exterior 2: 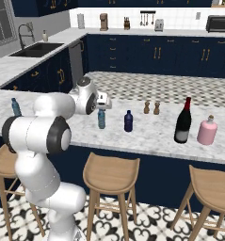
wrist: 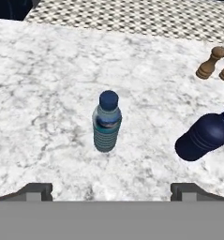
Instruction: Move the plastic bottles in the middle to the plastics group, and the glass bottles in the middle to the glass group.
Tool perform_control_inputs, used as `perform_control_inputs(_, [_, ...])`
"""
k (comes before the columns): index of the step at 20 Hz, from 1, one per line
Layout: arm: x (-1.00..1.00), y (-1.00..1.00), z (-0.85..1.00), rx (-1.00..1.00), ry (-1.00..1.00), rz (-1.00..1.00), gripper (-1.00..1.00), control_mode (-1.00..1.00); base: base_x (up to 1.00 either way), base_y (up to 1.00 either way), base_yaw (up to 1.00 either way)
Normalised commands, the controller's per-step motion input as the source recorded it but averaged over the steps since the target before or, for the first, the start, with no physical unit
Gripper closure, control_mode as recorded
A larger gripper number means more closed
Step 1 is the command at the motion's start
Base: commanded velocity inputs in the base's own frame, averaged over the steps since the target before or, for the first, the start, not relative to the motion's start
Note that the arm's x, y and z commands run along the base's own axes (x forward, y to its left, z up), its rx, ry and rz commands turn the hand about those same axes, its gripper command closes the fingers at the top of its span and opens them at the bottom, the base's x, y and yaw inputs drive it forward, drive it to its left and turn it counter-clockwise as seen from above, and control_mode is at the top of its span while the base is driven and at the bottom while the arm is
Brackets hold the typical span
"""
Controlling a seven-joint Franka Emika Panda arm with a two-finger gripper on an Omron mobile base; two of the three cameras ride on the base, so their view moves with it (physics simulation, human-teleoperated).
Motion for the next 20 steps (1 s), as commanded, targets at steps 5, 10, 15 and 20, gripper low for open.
perform_control_inputs(5, [0.18,0.11,-0.25,0.0,-0.04,0.0,-1.0,-1.0,0.0,0.0,0.0])
perform_control_inputs(10, [0.43,0.0,-0.14,0.0,0.0,0.0,-1.0,-1.0,0.0,0.0,0.0])
perform_control_inputs(15, [0.44,0.0,-0.12,0.0,0.0,0.0,-1.0,-1.0,0.0,0.0,0.0])
perform_control_inputs(20, [0.29,0.0,-0.23,0.0,0.0,0.0,-1.0,-1.0,0.0,0.0,0.0])
